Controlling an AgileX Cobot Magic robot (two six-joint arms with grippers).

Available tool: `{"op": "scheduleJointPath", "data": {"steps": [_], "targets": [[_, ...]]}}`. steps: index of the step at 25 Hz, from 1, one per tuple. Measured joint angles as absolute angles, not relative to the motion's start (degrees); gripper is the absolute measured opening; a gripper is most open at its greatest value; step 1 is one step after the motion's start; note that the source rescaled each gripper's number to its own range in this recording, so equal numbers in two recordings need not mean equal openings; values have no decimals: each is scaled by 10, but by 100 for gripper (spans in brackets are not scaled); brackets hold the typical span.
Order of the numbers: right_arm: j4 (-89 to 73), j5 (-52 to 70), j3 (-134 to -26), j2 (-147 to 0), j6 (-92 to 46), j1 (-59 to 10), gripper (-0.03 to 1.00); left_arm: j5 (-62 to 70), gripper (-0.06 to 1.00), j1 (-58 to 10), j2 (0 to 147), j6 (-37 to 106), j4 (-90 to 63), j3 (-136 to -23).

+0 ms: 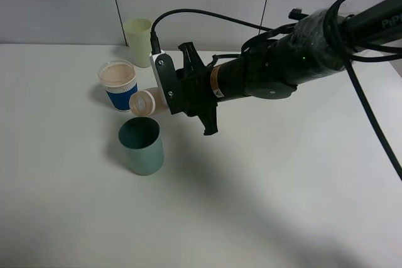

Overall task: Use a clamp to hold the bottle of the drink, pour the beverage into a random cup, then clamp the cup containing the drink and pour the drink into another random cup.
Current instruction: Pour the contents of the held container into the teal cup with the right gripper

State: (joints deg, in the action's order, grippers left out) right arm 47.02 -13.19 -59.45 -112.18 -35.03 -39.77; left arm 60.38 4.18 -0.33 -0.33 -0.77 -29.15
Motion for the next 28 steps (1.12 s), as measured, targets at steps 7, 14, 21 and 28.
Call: {"op": "scheduleJointPath", "data": {"steps": [7,14,21,28], "targets": [[447,-134,-595,-1121,-374,-399,0,604,87,42,-3,-3,-8,-291],[435,-134,-595,-1121,-395,-404,0,604,87,42,-3,-3,-8,-291],[405,-134,-595,-1121,-421,-404,0,604,87,42,-3,-3,-8,-291],[387,-137,-614,-1121,-429,-404,0,604,87,42,-3,-3,-8,-291]]}}
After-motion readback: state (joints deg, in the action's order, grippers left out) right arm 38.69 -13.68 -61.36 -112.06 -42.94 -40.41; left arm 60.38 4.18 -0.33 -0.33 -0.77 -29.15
